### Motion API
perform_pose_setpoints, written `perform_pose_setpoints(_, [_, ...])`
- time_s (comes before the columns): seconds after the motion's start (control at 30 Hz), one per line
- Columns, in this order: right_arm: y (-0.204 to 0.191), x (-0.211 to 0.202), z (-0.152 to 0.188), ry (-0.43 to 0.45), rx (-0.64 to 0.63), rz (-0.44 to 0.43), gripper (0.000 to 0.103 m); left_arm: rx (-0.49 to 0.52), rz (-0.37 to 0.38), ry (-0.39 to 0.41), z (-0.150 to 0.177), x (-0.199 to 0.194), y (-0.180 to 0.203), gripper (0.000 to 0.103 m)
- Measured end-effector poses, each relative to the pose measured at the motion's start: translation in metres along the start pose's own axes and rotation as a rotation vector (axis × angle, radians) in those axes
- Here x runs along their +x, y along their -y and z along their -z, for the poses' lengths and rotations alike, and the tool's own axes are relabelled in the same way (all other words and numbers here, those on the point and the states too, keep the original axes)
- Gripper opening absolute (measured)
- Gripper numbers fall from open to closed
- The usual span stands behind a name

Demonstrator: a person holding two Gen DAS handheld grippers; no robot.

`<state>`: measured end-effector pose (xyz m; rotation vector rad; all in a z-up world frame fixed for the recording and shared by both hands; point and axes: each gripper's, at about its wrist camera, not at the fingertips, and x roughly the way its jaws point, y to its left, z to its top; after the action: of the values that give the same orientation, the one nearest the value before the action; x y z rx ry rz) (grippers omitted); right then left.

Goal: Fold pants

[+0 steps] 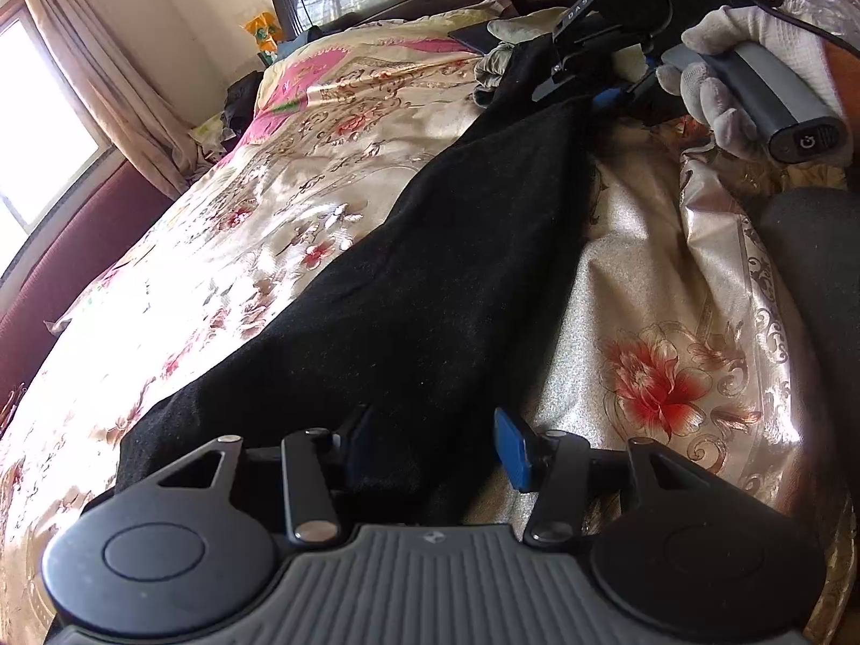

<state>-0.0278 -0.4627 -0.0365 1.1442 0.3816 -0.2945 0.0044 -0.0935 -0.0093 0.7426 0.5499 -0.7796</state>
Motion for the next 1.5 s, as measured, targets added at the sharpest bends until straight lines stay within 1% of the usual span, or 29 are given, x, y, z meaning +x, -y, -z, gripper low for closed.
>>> perform_pose_setpoints(0.03, [0.002, 0.007, 0.0, -0.017, -0.005, 0.015, 0.033, -0.004, 0.002, 0.001, 0.0, 0.001, 0.0, 0.063])
perform_pose_setpoints(0.1, [0.008, 0.023, 0.002, -0.053, 0.003, 0.04, 0.033, -0.016, 0.003, 0.004, 0.0, 0.002, -0.002, 0.064])
perform_pose_setpoints(0.13, [0.011, 0.029, 0.002, -0.057, 0.001, 0.048, 0.033, -0.025, 0.004, 0.009, 0.0, 0.002, -0.003, 0.064])
perform_pose_setpoints(0.2, [0.01, 0.034, -0.001, -0.032, -0.004, 0.054, 0.032, -0.063, 0.015, 0.017, -0.002, 0.004, -0.006, 0.064])
perform_pose_setpoints(0.23, [0.01, 0.034, -0.003, -0.031, 0.021, 0.05, 0.032, -0.078, 0.023, 0.018, -0.003, 0.006, -0.006, 0.064])
perform_pose_setpoints(0.27, [0.008, 0.03, -0.006, -0.034, 0.057, 0.032, 0.018, -0.087, 0.028, 0.018, -0.002, 0.009, -0.006, 0.065])
perform_pose_setpoints(0.3, [0.001, 0.021, -0.008, -0.034, 0.069, -0.018, 0.009, -0.101, 0.034, 0.019, -0.002, 0.012, -0.005, 0.065])
perform_pose_setpoints(0.33, [-0.012, 0.011, -0.009, -0.021, 0.041, -0.059, 0.01, -0.117, 0.045, 0.025, -0.002, 0.014, -0.005, 0.065])
perform_pose_setpoints(0.37, [-0.032, 0.001, -0.01, -0.002, -0.03, -0.079, 0.009, -0.131, 0.053, 0.033, -0.002, 0.014, -0.005, 0.065])
perform_pose_setpoints(0.47, [-0.09, -0.019, -0.005, 0.037, -0.215, -0.109, 0.009, -0.169, 0.063, 0.069, 0.003, 0.009, -0.006, 0.065])
perform_pose_setpoints(0.5, [-0.112, -0.022, 0.002, 0.054, -0.317, -0.1, 0.009, -0.181, 0.055, 0.083, 0.005, 0.004, -0.007, 0.065])
perform_pose_setpoints(0.53, [-0.134, -0.023, 0.013, 0.072, -0.416, -0.085, 0.009, -0.194, 0.049, 0.092, 0.008, 0.0, -0.009, 0.065])
perform_pose_setpoints(0.57, [-0.154, -0.021, 0.025, 0.067, -0.494, -0.088, 0.009, -0.211, 0.042, 0.099, 0.012, -0.005, -0.012, 0.065])
perform_pose_setpoints(0.6, [-0.171, -0.019, 0.037, 0.047, -0.546, -0.108, 0.009, -0.23, 0.03, 0.107, 0.018, -0.012, -0.017, 0.065])
perform_pose_setpoints(0.7, [-0.228, -0.012, 0.092, -0.019, -0.726, -0.196, 0.009, -0.286, -0.021, 0.104, 0.041, -0.032, -0.034, 0.065])
perform_pose_setpoints(0.77, [-0.261, -0.007, 0.136, -0.082, -0.845, -0.271, 0.009, -0.333, -0.053, 0.09, 0.058, -0.044, -0.047, 0.065])
perform_pose_setpoints(0.8, [-0.277, -0.002, 0.163, -0.113, -0.937, -0.291, 0.009, -0.369, -0.076, 0.078, 0.068, -0.051, -0.056, 0.065])
perform_pose_setpoints(0.87, [-0.3, 0.011, 0.223, -0.172, -1.137, -0.305, 0.009, -0.43, -0.099, 0.058, 0.085, -0.062, -0.069, 0.065])
perform_pose_setpoints(0.9, [-0.307, 0.021, 0.26, -0.221, -1.268, -0.305, 0.009, -0.456, -0.11, 0.051, 0.093, -0.067, -0.073, 0.065])
perform_pose_setpoints(0.97, [-0.307, 0.034, 0.324, -0.302, -1.456, -0.314, 0.01, -0.512, -0.139, 0.045, 0.111, -0.079, -0.08, 0.065])
perform_pose_setpoints(1.0, [-0.303, 0.035, 0.354, -0.347, -1.553, -0.331, 0.009, -0.544, -0.147, 0.04, 0.118, -0.083, -0.083, 0.065])
perform_pose_setpoints(1.03, [-0.298, 0.033, 0.383, -0.367, -1.659, -0.34, 0.009, -0.58, -0.15, 0.036, 0.125, -0.086, -0.086, 0.066])
perform_pose_setpoints(1.1, [-0.287, 0.031, 0.42, -0.399, -1.814, -0.353, 0.009, -0.616, -0.149, 0.041, 0.131, -0.089, -0.09, 0.066])
perform_pose_setpoints(1.17, [-0.277, 0.027, 0.437, -0.429, -1.895, -0.359, 0.01, -0.633, -0.129, 0.055, 0.132, -0.088, -0.093, 0.066])
perform_pose_setpoints(1.23, [-0.269, 0.025, 0.443, -0.455, -1.927, -0.342, 0.01, -0.63, -0.095, 0.059, 0.133, -0.084, -0.092, 0.066])
perform_pose_setpoints(1.3, [-0.266, 0.028, 0.441, -0.452, -1.928, -0.323, 0.01, -0.609, -0.081, 0.051, 0.132, -0.081, -0.088, 0.066])
perform_pose_setpoints(1.4, [-0.274, 0.035, 0.44, -0.452, -1.924, -0.313, 0.012, -0.57, -0.071, 0.062, 0.13, -0.08, -0.081, 0.066])
perform_pose_setpoints(1.47, [-0.276, 0.038, 0.446, -0.453, -1.94, -0.314, 0.022, -0.554, -0.057, 0.067, 0.129, -0.079, -0.078, 0.067])
perform_pose_setpoints(1.5, [-0.278, 0.041, 0.449, -0.455, -1.941, -0.314, 0.022, -0.546, -0.048, 0.068, 0.128, -0.078, -0.076, 0.067])
